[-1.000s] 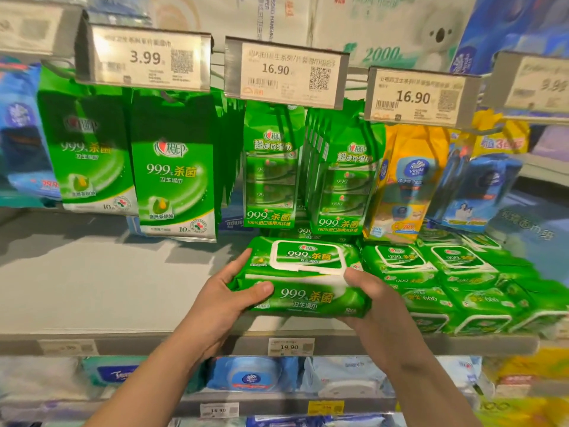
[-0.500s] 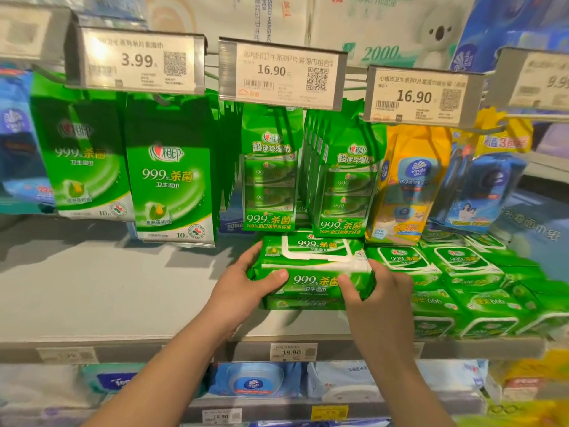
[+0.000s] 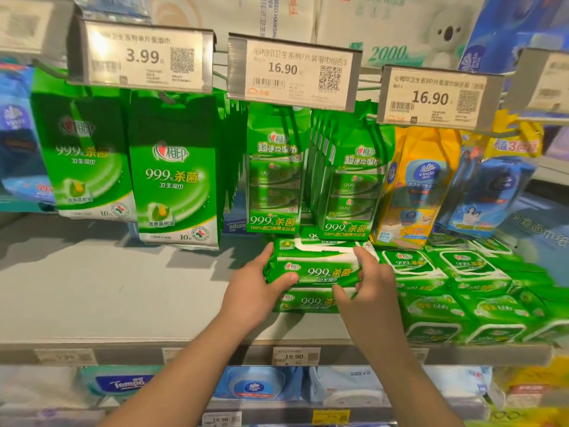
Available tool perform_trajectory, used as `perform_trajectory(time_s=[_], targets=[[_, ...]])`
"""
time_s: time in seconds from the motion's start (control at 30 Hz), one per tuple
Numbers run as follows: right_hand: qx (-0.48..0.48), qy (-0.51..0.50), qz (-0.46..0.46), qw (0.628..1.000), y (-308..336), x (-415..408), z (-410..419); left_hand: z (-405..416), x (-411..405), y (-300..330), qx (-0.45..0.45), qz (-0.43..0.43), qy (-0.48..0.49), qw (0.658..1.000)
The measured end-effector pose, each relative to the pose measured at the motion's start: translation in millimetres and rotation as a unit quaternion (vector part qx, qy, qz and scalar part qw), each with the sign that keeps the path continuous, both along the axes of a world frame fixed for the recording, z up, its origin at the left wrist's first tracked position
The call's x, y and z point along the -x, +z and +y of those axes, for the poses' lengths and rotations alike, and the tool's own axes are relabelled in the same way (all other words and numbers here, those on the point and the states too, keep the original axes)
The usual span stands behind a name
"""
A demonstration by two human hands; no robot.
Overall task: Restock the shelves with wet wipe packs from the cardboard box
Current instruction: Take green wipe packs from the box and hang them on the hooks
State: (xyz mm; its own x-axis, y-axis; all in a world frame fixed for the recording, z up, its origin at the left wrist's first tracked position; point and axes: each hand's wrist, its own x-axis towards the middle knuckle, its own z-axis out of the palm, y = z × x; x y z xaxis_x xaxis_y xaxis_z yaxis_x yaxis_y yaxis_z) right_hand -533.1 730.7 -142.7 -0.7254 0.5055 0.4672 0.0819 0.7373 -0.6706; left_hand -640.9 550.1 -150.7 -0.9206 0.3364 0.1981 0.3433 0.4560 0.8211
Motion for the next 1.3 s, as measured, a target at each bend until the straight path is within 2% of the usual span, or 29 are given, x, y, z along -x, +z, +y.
perform_trajectory(time_s=[0.17, 0.37, 0.43, 0.57, 0.63, 0.73, 0.8, 0.93, 1.03, 1.1, 1.3], targets=[[-0.076, 0.016, 0.029, 0.997, -12.6, 2.1, -0.7, -1.6, 2.6, -9.9, 0.069, 0.06, -0.013, 0.996], [-0.081, 0.027, 0.041, 0.996, -12.4, 4.3, 0.6, 3.8, 13.0, -11.9, 0.08, 0.074, -0.008, 0.994], [-0.056, 0.033, 0.029, 0.997, -12.7, 0.6, -2.1, 2.8, 3.7, -11.1, 0.037, 0.075, 0.0, 0.997], [0.055, 0.0, -0.031, 0.998, -11.3, -13.2, -8.1, -2.4, -35.1, -15.4, -0.1, 0.125, 0.119, 0.98], [0.1, 0.006, -0.067, 0.993, -8.4, -15.7, -9.5, -5.4, -45.1, -15.7, -0.122, 0.107, 0.097, 0.982], [0.1, 0.025, -0.102, 0.989, -9.3, -10.7, -8.0, -2.3, -43.2, -13.3, -0.004, 0.078, -0.014, 0.997], [0.111, 0.028, -0.106, 0.988, -9.6, -5.0, -7.9, 2.6, -36.7, -8.8, 0.044, 0.09, -0.027, 0.995], [0.182, 0.021, -0.099, 0.978, -8.3, 3.7, -4.1, 10.1, -25.2, -3.6, 0.031, 0.057, -0.002, 0.998], [0.196, 0.03, -0.095, 0.976, -7.7, -0.7, -4.0, 10.2, -30.3, -3.5, 0.043, 0.056, 0.008, 0.997], [0.177, 0.051, -0.105, 0.977, -6.1, -7.4, -7.3, 6.9, -39.2, -1.9, 0.068, 0.06, 0.005, 0.996], [-0.002, 0.129, -0.134, 0.983, -13.2, -14.1, -21.8, -15.3, -71.6, 6.0, 0.068, 0.064, 0.029, 0.995]])
